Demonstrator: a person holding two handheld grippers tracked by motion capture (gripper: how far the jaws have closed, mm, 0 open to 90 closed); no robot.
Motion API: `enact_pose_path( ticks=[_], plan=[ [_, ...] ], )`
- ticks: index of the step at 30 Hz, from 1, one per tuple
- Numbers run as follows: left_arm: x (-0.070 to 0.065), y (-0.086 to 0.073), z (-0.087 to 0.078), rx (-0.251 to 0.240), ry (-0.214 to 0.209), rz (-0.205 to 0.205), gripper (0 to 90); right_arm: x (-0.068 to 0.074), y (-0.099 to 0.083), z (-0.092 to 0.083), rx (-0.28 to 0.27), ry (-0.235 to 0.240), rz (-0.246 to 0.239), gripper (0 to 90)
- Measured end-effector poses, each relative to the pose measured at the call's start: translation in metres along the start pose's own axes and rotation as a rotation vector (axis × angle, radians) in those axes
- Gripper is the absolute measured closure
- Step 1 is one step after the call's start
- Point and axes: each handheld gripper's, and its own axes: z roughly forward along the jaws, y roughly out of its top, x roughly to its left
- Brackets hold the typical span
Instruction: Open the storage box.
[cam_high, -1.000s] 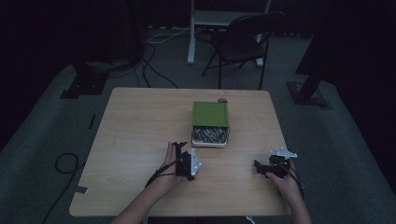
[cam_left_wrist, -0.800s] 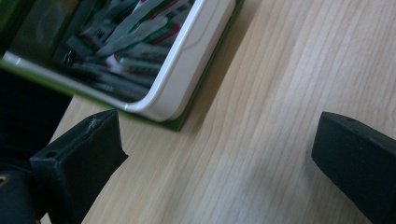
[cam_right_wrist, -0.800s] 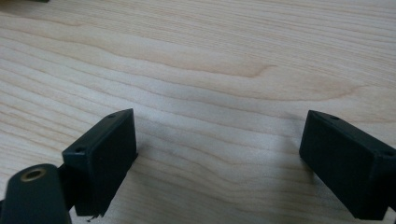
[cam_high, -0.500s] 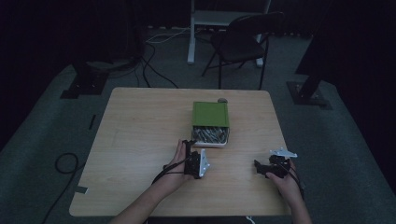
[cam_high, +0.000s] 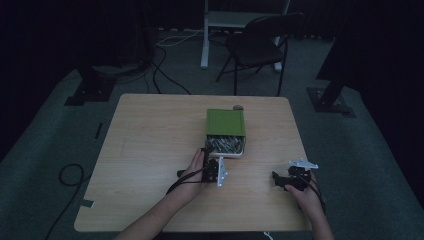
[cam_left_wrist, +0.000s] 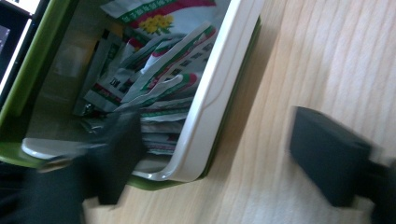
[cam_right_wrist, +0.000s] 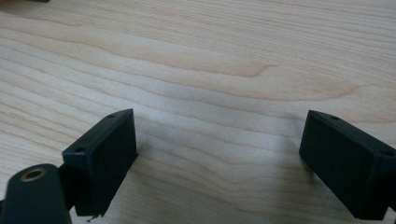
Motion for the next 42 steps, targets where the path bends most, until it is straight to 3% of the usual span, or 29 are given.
enact_pose_path(
  ticks=[3, 6, 13, 19, 21, 22, 25, 33, 38, 42],
  plan=[
    [0.001, 0.000, 0.001, -0.018, 0.013, -0.010, 31.9, 0.000, 0.000, 0.000, 0.000, 0.000, 0.000, 10.7],
    [0.002, -0.001, 0.001, -0.009, -0.002, 0.000, 39.9, 0.000, 0.000, 0.000, 0.000, 0.000, 0.000, 10.6],
    [0.000, -0.003, 0.009, 0.029, 0.024, 0.100, 46.3, 0.000, 0.000, 0.000, 0.000, 0.000, 0.000, 10.6],
    [-0.003, -0.002, 0.016, 0.045, 0.069, 0.183, 52.4, 0.000, 0.000, 0.000, 0.000, 0.000, 0.000, 10.6],
    [-0.003, -0.001, 0.018, 0.054, 0.069, 0.181, 53.0, 0.000, 0.000, 0.000, 0.000, 0.000, 0.000, 10.6],
    [-0.004, -0.001, 0.019, 0.060, 0.073, 0.189, 60.1, 0.000, 0.000, 0.000, 0.000, 0.000, 0.000, 10.6],
    [-0.003, -0.001, 0.019, 0.064, 0.098, 0.200, 67.9, 0.000, 0.000, 0.000, 0.000, 0.000, 0.000, 10.7],
    [-0.004, 0.001, 0.022, 0.079, 0.108, 0.203, 68.5, 0.000, 0.000, 0.000, 0.000, 0.000, 0.000, 10.7],
    [-0.004, 0.002, 0.022, 0.090, 0.105, 0.251, 70.0, 0.000, 0.000, 0.000, 0.000, 0.000, 0.001, 10.6],
    [-0.002, 0.003, 0.020, 0.089, 0.082, 0.247, 70.8, 0.000, 0.000, 0.000, 0.000, 0.000, 0.000, 10.6]
  ],
)
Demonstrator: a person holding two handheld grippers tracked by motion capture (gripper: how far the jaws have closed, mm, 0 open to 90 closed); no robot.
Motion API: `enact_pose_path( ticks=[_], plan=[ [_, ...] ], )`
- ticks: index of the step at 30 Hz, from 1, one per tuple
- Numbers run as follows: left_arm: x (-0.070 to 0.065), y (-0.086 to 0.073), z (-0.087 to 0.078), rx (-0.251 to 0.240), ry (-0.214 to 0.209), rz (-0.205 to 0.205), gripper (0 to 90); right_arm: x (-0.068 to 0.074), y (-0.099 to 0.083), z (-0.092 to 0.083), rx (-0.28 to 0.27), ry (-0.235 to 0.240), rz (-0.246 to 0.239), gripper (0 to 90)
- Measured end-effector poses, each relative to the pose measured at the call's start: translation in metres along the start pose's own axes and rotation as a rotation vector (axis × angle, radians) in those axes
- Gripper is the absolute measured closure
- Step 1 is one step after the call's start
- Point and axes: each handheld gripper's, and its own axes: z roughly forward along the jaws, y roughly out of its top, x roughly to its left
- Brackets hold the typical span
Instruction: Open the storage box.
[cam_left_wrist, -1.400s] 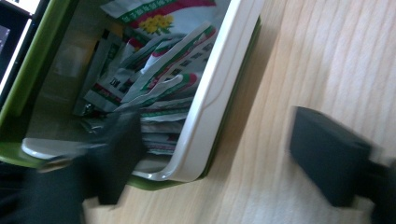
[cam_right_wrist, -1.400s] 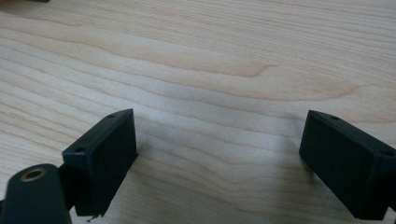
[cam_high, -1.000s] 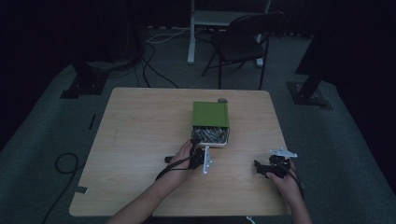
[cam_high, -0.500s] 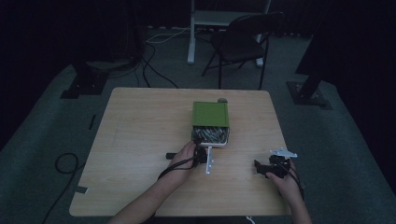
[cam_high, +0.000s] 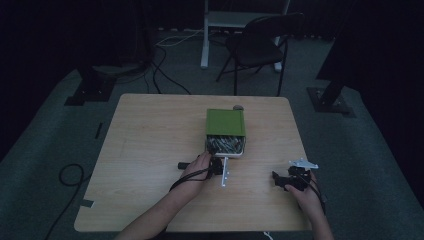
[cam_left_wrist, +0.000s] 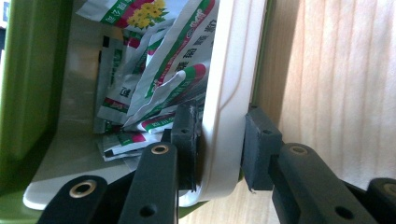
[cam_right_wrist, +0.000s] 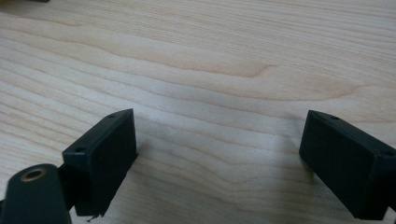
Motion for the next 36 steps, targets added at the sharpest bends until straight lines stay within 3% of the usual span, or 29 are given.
enact_pose_path(
  ticks=[17, 36],
  plan=[
    [-0.007, 0.002, -0.011, -0.001, 0.003, -0.018, 70.6, 0.000, 0.000, 0.000, 0.000, 0.000, 0.000, 10.6],
    [-0.017, 0.005, -0.028, -0.004, -0.007, 0.000, 71.0, 0.000, 0.000, 0.000, 0.000, 0.000, 0.000, 10.6]
  ],
)
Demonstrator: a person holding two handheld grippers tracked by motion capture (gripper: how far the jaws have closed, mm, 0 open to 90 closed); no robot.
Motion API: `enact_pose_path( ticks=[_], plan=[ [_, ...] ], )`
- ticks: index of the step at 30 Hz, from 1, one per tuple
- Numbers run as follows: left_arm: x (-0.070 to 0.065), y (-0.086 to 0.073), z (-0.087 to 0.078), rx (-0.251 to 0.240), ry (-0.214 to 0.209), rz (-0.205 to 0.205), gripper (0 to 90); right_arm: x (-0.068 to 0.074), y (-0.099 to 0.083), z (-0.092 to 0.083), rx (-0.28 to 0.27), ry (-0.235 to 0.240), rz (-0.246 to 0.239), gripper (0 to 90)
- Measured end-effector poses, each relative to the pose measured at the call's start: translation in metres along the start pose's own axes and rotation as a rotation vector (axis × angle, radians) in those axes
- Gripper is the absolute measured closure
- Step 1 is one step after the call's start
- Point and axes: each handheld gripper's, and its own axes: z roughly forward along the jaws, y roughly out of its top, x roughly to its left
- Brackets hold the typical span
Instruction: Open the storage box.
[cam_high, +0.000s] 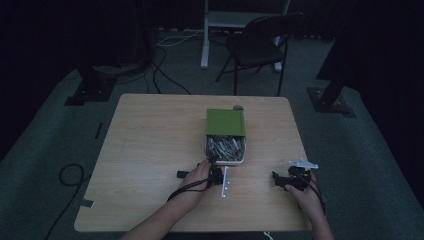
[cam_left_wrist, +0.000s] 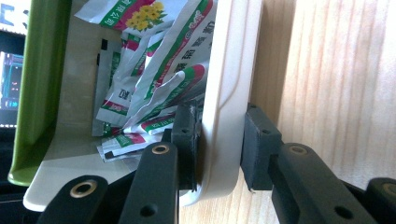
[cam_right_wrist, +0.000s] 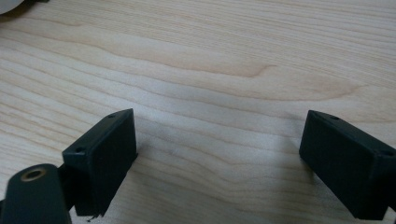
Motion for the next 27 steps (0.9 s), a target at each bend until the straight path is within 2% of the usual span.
enact_pose_path(
  ticks=[13, 27],
  plan=[
    [-0.006, 0.001, -0.009, -0.007, -0.001, 0.016, 71.6, 0.000, 0.000, 0.000, 0.000, 0.000, 0.000, 10.7],
    [-0.015, 0.000, -0.024, -0.023, 0.000, 0.013, 71.4, 0.000, 0.000, 0.000, 0.000, 0.000, 0.000, 10.7]
  ],
)
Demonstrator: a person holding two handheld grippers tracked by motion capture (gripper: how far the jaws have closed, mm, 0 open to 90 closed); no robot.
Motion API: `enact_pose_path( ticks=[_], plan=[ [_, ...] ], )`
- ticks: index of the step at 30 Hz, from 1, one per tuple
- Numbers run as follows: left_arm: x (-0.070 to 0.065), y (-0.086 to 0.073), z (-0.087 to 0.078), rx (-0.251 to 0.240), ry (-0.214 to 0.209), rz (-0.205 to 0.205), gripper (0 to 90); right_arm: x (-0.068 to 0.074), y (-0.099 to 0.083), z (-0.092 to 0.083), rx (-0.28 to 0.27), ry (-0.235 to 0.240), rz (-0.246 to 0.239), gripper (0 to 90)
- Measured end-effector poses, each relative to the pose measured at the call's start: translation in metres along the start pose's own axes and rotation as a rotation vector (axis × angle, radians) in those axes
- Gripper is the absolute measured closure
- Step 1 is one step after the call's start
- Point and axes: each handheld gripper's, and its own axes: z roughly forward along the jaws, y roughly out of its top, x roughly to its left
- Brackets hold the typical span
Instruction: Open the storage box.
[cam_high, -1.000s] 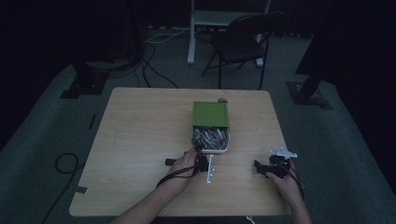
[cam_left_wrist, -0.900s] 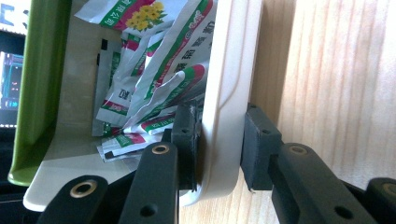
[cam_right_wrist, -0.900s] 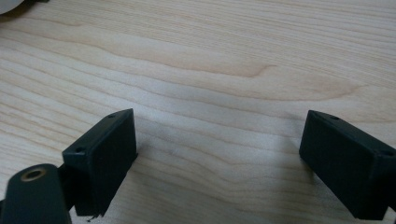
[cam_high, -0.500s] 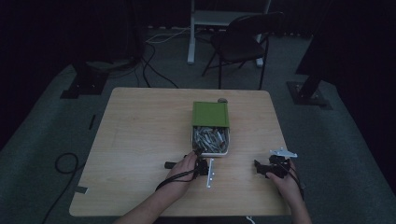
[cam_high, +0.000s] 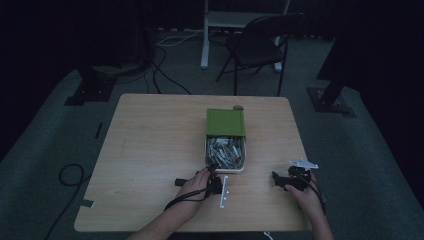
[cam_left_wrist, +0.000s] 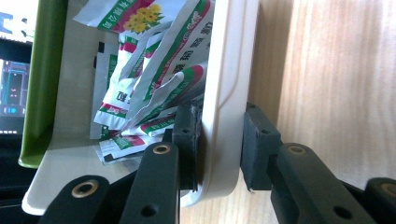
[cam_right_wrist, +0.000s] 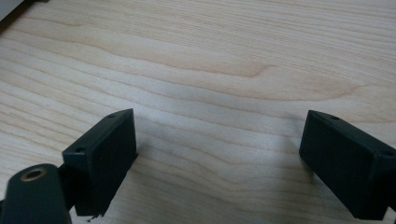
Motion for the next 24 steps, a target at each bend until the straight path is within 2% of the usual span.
enact_pose_path(
  ticks=[6, 7, 16, 20, 24],
  plan=[
    [-0.005, 0.000, -0.005, -0.017, -0.001, -0.015, 71.4, 0.000, 0.000, 0.000, 0.000, 0.000, 0.000, 10.7],
    [-0.005, -0.001, -0.007, -0.012, -0.001, -0.006, 71.3, 0.000, 0.000, 0.000, 0.000, 0.000, 0.000, 10.7],
    [-0.012, 0.000, -0.014, -0.021, -0.013, -0.013, 71.4, 0.000, 0.000, 0.000, 0.000, 0.000, -0.001, 10.7],
    [-0.015, -0.001, -0.016, -0.015, -0.015, -0.001, 71.5, 0.000, 0.000, 0.000, 0.000, 0.000, -0.001, 10.7],
    [-0.014, -0.002, -0.017, -0.015, -0.021, -0.009, 71.3, 0.000, 0.000, 0.000, 0.000, 0.000, -0.001, 10.6]
  ],
)
